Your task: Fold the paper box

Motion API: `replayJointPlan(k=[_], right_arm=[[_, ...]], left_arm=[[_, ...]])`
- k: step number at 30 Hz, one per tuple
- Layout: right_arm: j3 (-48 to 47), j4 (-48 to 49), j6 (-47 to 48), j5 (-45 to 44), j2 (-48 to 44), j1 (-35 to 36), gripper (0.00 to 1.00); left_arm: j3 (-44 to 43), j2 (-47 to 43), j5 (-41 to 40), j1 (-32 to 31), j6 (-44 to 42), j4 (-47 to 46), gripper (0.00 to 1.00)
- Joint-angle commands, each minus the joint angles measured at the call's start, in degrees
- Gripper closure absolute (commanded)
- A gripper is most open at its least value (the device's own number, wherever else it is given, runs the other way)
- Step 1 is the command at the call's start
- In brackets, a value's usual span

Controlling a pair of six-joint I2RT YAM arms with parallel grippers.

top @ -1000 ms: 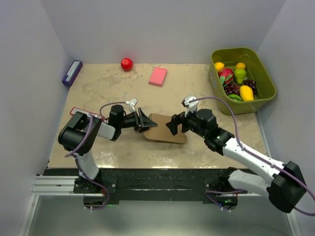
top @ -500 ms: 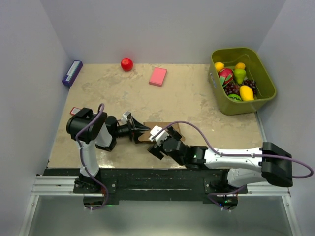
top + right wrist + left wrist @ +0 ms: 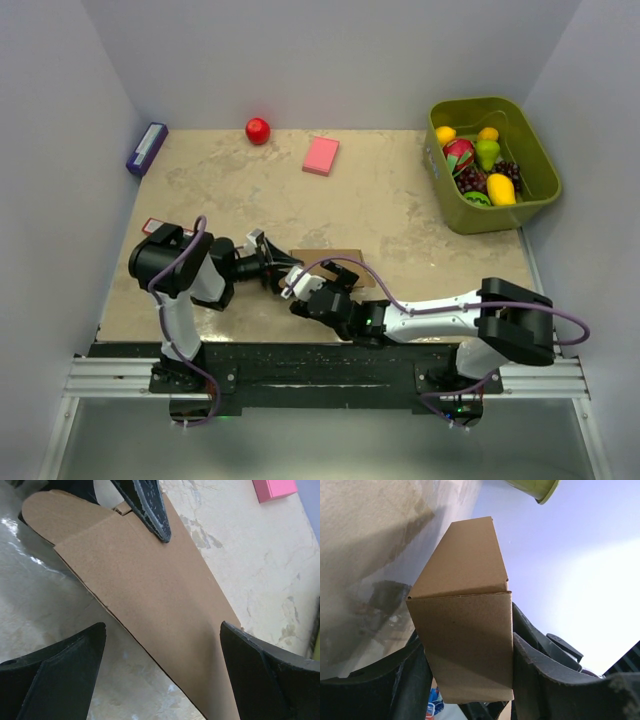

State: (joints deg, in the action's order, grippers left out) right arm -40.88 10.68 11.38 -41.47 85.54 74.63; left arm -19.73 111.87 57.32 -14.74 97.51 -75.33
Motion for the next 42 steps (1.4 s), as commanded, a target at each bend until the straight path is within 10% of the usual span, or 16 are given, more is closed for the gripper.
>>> replayJointPlan(k=[1,15,26,29,33,42], right_arm=[[-2.0,5.9,5.1,-5.0,3.5,0.4,0.03],[-3.5,8.8,9.5,-8.1,8.8,0.3,0.32],[-10.7,-12.8,3.7,0.9,4.7,0.3,0.57],[-13.7,-22.3,0.7,3.1,3.6,0.4,0.57],[-16.1,-30.1,-2.6,5.3,1.9,0.3,0.58],[-22.5,-44.8,-6.7,9.6,0.2,-2.4,0.6]], left_arm=[[0.8,-3.1,1.7,0.5,2.0,-22.7,0.76],[4.1,-6.8,3.3,0.5,1.2,-20.7,0.73],[3.6,-10.8,0.9,1.3,-5.8,-14.8,0.27],[3.1,-11.1,-0.3,2.8,-7.2,-14.8,0.01],[2.7,-12.1,-1.1,4.2,-10.1,-12.3,0.0],[-3.6,-28.0,-8.0,9.3,-43.6,36.3,0.0]])
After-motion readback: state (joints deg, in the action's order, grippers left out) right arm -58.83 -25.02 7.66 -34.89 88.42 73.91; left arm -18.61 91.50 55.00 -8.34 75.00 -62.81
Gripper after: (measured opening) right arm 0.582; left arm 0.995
